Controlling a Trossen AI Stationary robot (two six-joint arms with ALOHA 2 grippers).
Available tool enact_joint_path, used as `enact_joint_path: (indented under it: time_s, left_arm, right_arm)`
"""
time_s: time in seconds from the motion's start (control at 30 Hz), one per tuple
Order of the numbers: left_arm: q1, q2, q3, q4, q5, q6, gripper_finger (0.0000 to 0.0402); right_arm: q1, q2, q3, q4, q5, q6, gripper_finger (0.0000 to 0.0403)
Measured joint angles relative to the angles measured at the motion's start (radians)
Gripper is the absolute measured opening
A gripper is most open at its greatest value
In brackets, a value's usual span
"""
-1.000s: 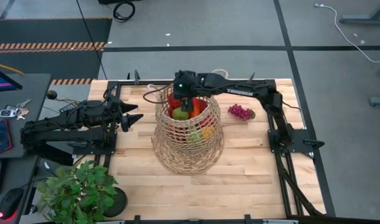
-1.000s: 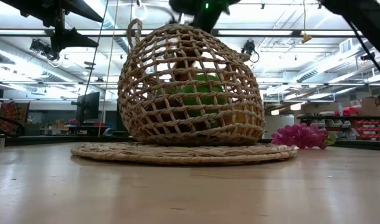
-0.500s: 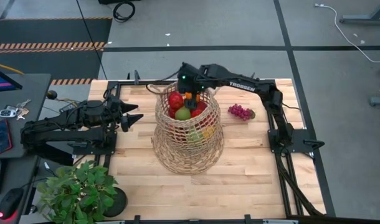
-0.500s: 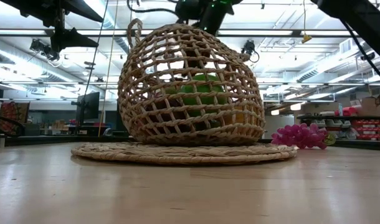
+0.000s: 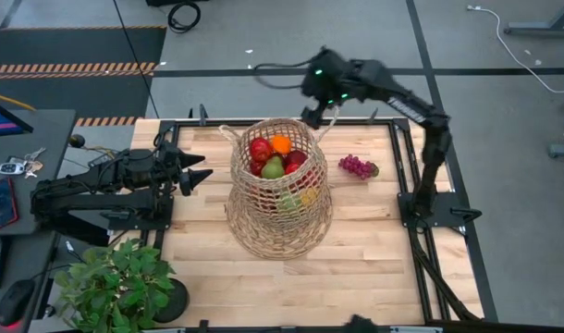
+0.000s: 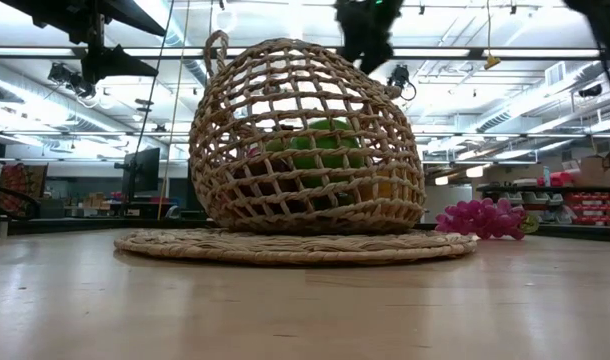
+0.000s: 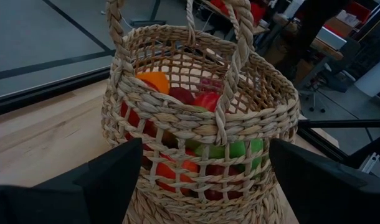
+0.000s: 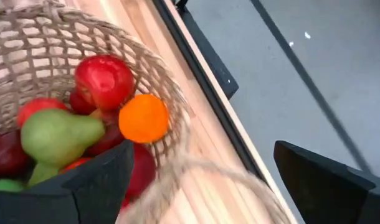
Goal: Build produce basket
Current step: Put the grapes into the brown basket
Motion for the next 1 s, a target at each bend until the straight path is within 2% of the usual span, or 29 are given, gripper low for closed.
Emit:
enact_joint_path:
  time_s: [0.13,0.33,0.4,0.53,0.7,0.87,1.0]
  left_arm:
    - [0.0,0.0,0.0,-0.001,0.0,0.0,0.0357]
    - [0.0,0.0,0.0,-0.001,0.0,0.0,0.0357]
    - [0.0,0.0,0.0,0.0,0.0,0.0,0.0357]
    - [0.0,0.0,0.0,-0.001,0.0,0.0,0.0357]
    - [0.0,0.0,0.0,-0.001,0.0,0.0,0.0357]
    - [0.0,0.0,0.0,-0.001,0.0,0.0,0.0357]
    - [0.0,0.0,0.0,-0.001,0.0,0.0,0.0357]
  right_arm:
    - [-0.045,-0.132,-0.086,0.001,-0.034,0.005,0.0387]
    - [-0.115,-0.313,-0.279,0.06,0.069,0.075,0.0387]
    - [-0.156,-0.363,-0.362,0.065,0.072,0.107,0.0387]
    - [-0.216,-0.45,-0.54,0.063,0.005,0.138,0.0387]
    - [-0.221,-0.561,-0.762,0.089,-0.014,0.145,0.0387]
    - [-0.21,-0.635,-0.983,0.224,-0.122,0.223,0.0387]
    - [-0.181,-0.647,-1.134,0.35,-0.147,0.259,0.0387]
